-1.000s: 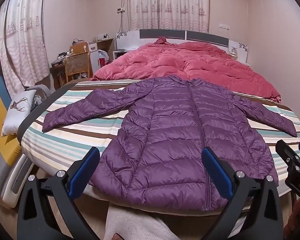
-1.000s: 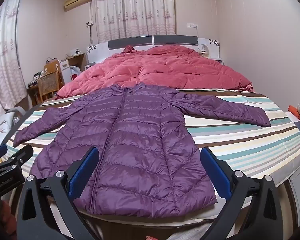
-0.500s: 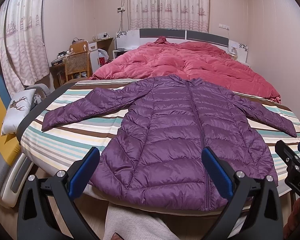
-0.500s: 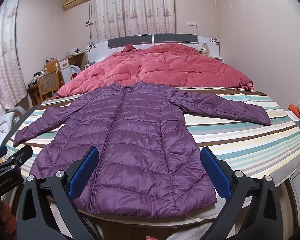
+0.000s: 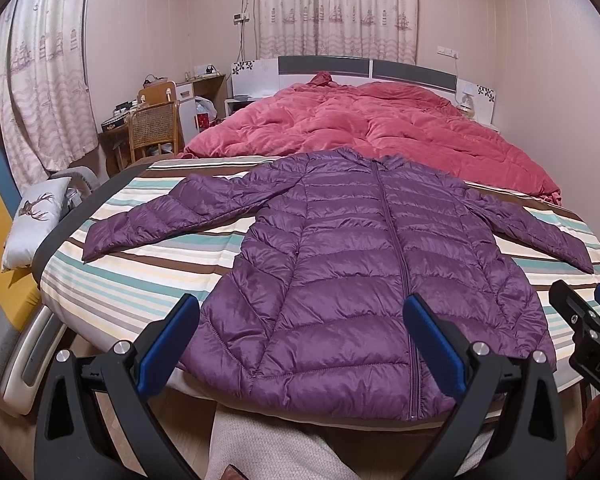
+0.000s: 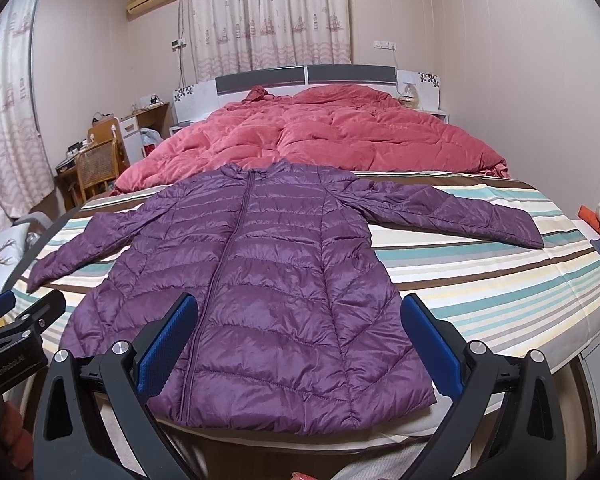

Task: Fold large clothes

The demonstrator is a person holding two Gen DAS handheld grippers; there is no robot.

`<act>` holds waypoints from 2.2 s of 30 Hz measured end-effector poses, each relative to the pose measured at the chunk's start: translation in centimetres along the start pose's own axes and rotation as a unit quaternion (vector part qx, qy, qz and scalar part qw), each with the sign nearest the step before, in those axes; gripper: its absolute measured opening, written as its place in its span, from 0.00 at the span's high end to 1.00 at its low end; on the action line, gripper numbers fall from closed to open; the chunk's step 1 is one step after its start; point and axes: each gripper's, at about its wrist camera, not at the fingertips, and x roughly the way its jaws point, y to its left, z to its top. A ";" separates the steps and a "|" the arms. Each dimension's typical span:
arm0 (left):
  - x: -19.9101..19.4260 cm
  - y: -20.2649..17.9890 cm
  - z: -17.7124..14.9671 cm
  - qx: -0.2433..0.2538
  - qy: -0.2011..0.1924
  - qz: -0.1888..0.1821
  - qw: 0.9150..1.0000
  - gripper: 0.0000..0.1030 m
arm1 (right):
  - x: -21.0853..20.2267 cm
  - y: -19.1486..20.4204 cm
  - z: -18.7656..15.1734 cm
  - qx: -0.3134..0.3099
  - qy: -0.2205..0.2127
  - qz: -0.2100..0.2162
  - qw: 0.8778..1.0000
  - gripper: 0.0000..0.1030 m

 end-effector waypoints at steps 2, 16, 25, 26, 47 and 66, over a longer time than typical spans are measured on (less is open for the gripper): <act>0.0 0.0 0.0 -0.001 0.000 0.000 1.000 0.02 | 0.1 0.0 0.0 0.000 0.001 0.000 1.000 0.03; -0.1 0.1 -0.1 0.000 0.001 0.000 1.000 0.02 | 0.2 0.0 -0.1 0.000 0.003 0.001 1.000 0.03; 0.0 0.0 -0.2 -0.001 0.004 0.001 1.000 0.02 | 0.2 0.0 -0.1 0.000 0.003 0.000 1.000 0.03; 0.0 0.0 -0.3 -0.001 0.004 0.001 1.000 0.02 | 0.1 0.1 -0.1 -0.001 0.001 0.000 1.000 0.03; 3.5 0.7 -0.2 -0.003 0.036 -0.013 0.999 0.02 | 5.5 -3.6 0.9 0.016 0.020 0.060 0.998 0.03; 15.0 4.4 4.5 -0.045 0.044 0.002 0.998 0.02 | 17.7 -24.9 3.3 0.214 0.084 -0.079 0.970 0.09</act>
